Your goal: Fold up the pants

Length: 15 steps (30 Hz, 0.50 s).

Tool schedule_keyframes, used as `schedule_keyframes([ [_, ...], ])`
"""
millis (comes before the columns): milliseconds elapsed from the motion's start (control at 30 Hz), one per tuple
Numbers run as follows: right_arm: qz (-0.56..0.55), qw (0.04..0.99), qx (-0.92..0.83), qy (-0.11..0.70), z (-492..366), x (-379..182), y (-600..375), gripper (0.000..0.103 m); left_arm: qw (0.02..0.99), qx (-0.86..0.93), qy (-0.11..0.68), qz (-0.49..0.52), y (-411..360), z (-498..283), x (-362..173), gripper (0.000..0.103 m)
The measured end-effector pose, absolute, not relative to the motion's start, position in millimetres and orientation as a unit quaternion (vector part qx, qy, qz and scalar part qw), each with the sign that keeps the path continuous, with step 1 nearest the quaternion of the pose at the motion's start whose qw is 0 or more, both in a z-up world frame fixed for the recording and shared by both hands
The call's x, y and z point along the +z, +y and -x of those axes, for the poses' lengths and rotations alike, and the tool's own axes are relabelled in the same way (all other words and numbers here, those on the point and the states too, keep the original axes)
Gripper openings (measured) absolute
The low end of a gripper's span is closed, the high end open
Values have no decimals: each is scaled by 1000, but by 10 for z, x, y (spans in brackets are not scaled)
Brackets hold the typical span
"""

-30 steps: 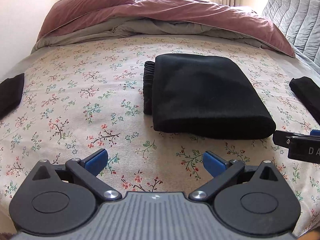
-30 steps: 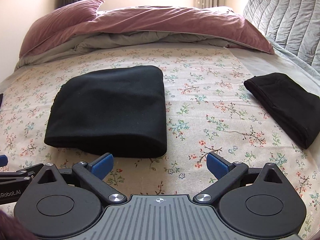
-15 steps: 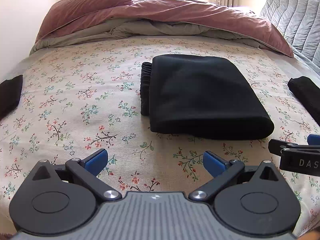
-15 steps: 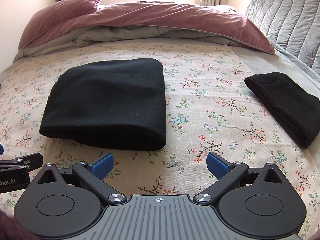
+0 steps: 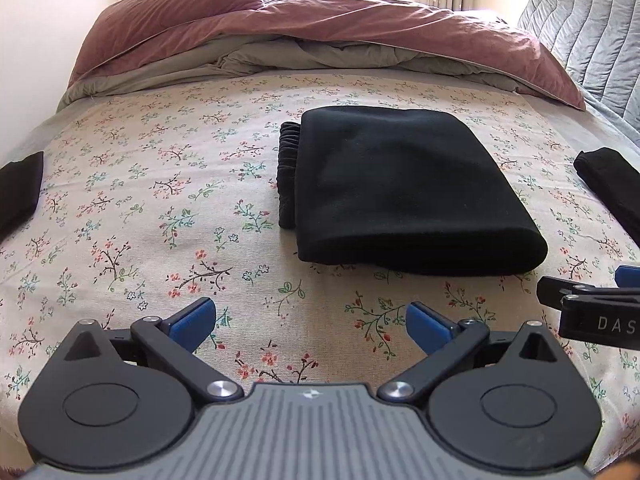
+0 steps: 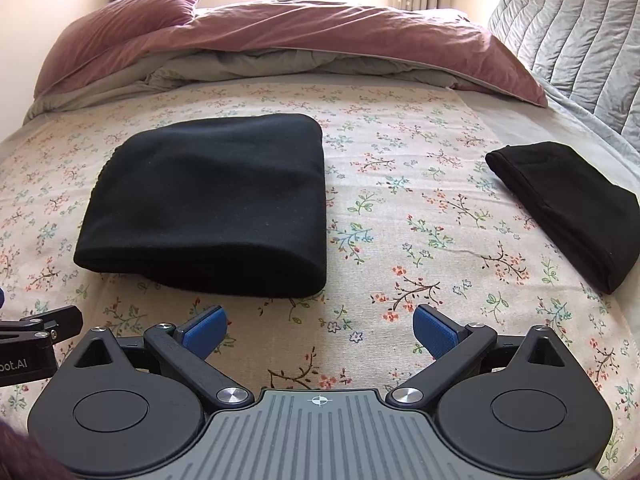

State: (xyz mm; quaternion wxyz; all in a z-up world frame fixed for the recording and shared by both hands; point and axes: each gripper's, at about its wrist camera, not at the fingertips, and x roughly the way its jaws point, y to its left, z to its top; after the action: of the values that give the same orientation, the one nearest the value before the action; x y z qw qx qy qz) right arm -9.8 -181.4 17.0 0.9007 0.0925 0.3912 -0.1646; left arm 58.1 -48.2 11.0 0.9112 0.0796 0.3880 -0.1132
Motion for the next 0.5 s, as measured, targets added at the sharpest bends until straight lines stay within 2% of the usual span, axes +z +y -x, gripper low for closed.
schedule_keyframes([
  [500,-91,900,-164,394,88,151,-1800,101,912,-113,388,-78,-471,-582,111,103],
])
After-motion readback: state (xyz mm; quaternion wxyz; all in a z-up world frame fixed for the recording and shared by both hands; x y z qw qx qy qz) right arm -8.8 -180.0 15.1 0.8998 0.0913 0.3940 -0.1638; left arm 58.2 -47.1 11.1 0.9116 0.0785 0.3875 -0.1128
